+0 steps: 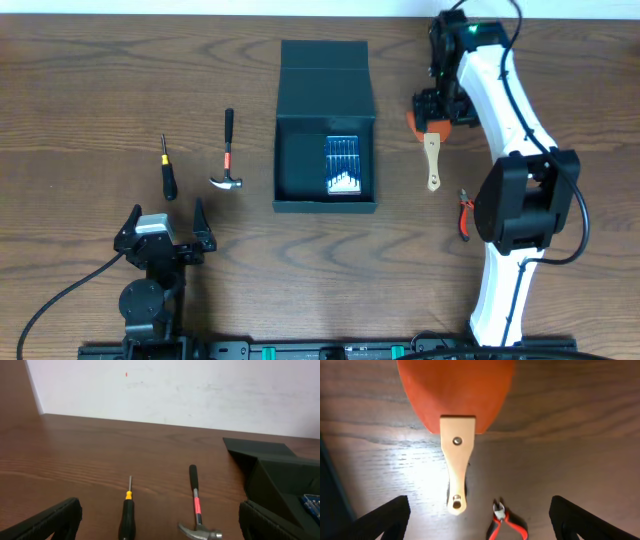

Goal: Pack container
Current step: 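Move the right gripper back to the orange scraper handle, then close the right gripper on the scraper's wooden handle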

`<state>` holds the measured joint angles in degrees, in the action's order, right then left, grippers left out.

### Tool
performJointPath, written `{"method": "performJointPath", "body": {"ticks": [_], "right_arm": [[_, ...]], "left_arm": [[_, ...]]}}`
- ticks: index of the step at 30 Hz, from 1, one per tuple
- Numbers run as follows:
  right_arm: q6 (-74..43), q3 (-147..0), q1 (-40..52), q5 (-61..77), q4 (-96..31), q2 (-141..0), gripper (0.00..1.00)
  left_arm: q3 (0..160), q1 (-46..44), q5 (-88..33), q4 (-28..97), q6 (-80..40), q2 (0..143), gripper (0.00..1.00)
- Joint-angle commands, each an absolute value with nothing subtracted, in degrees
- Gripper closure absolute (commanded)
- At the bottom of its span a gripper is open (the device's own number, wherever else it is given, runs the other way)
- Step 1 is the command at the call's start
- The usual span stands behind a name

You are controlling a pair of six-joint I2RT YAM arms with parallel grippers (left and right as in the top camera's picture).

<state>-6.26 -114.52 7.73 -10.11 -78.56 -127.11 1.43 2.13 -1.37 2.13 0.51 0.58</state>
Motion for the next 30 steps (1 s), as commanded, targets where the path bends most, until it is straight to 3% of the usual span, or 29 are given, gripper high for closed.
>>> {"method": "performJointPath", "body": {"ticks": [1, 15, 30], "right_arm": [[-1.4, -110.5, 8.1, -8.4, -76.0, -127.0, 0.06], [2.4, -95.9, 7.1, -4.5, -65.6, -127.0, 0.06], [2.6, -94.7, 3.3, -0.6, -61.2, -127.0, 0.06]], "left_arm": [[0.2, 2.0, -0.9, 4.0, 1.5, 0.2, 0.02], [0.2, 2.0, -0.9, 4.0, 1.5, 0.2, 0.01], [0.2, 2.0, -0.9, 4.0, 1.5, 0.2, 0.01]]}}
